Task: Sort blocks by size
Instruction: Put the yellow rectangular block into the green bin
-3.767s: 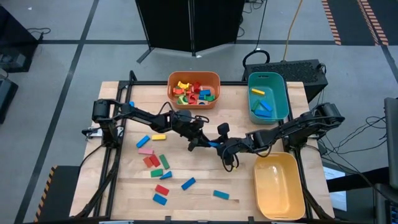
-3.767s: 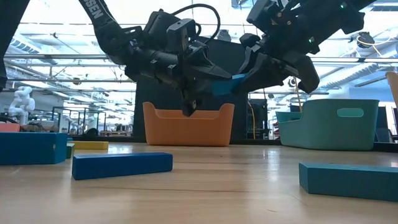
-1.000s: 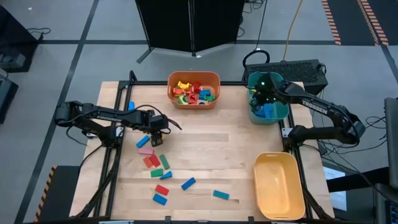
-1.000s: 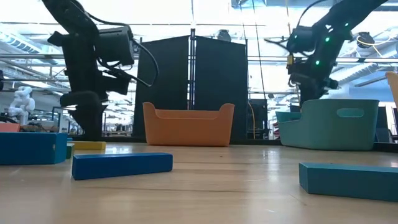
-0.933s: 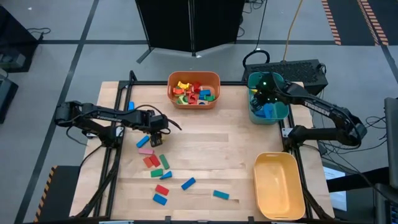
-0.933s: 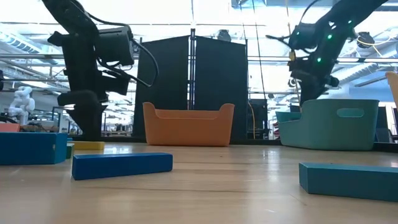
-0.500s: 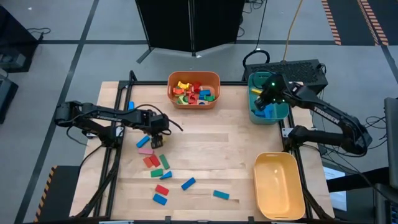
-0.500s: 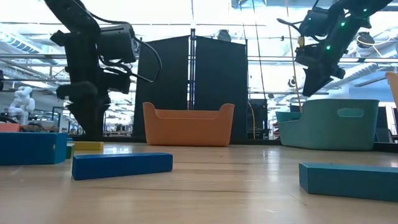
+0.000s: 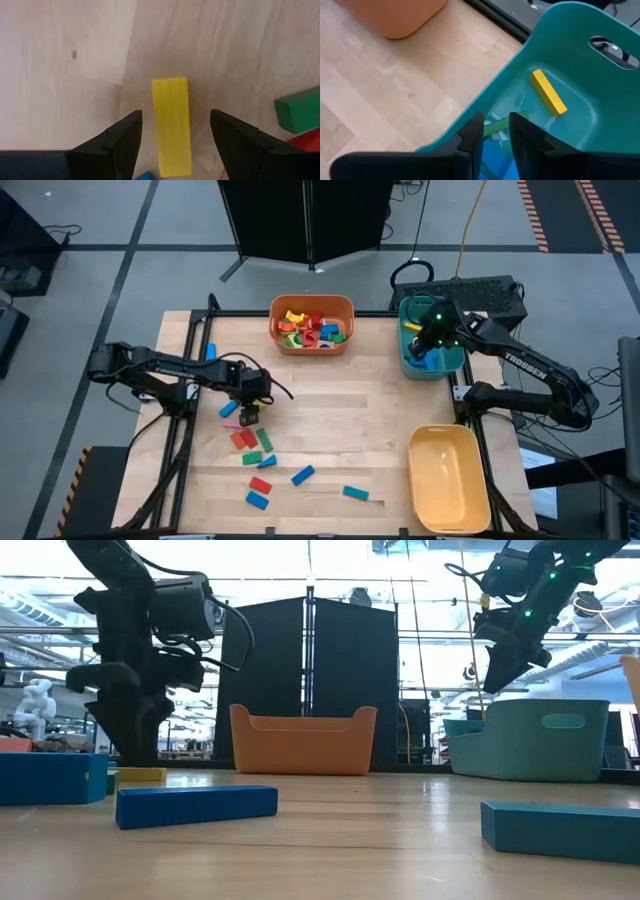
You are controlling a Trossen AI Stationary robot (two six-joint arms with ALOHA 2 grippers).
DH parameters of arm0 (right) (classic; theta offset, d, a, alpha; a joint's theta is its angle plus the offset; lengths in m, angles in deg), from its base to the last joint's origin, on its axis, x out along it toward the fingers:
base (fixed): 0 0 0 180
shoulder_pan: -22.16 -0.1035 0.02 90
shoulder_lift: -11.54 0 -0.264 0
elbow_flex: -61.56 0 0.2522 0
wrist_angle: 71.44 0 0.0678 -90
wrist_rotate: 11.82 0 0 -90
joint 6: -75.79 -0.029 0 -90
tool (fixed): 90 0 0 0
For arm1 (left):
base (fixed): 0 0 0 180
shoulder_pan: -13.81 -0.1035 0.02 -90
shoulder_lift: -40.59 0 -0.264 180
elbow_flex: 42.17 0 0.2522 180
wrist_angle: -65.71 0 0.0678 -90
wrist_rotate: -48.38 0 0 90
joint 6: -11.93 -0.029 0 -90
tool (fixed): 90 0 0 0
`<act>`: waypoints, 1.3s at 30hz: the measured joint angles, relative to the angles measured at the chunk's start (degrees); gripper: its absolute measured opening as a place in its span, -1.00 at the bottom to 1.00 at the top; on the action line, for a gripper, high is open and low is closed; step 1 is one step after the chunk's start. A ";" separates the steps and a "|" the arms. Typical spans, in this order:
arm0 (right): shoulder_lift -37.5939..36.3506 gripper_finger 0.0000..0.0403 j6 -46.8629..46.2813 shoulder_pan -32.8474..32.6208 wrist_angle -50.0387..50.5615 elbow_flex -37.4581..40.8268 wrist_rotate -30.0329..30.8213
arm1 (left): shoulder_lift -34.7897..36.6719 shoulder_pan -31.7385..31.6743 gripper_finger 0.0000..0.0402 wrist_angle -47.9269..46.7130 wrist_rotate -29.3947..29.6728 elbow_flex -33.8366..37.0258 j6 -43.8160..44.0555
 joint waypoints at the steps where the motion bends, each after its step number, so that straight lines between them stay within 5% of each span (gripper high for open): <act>1: 0.00 -0.60 -0.09 -0.32 -0.01 0.00 0.01 | 0.00 0.06 0.16 0.29 0.00 0.29 0.00; 13: 0.00 -0.60 -1.95 -5.51 -0.62 0.00 0.10 | 0.00 0.09 0.13 3.09 4.32 3.57 3.53; 27: 0.02 -0.60 -0.95 -15.00 -5.00 0.00 0.13 | 0.13 0.11 -0.53 6.94 4.33 4.79 5.52; 39: 0.02 -0.60 6.34 -24.82 -10.86 0.00 -5.93 | -0.04 -0.24 -0.56 19.53 0.83 4.90 1.46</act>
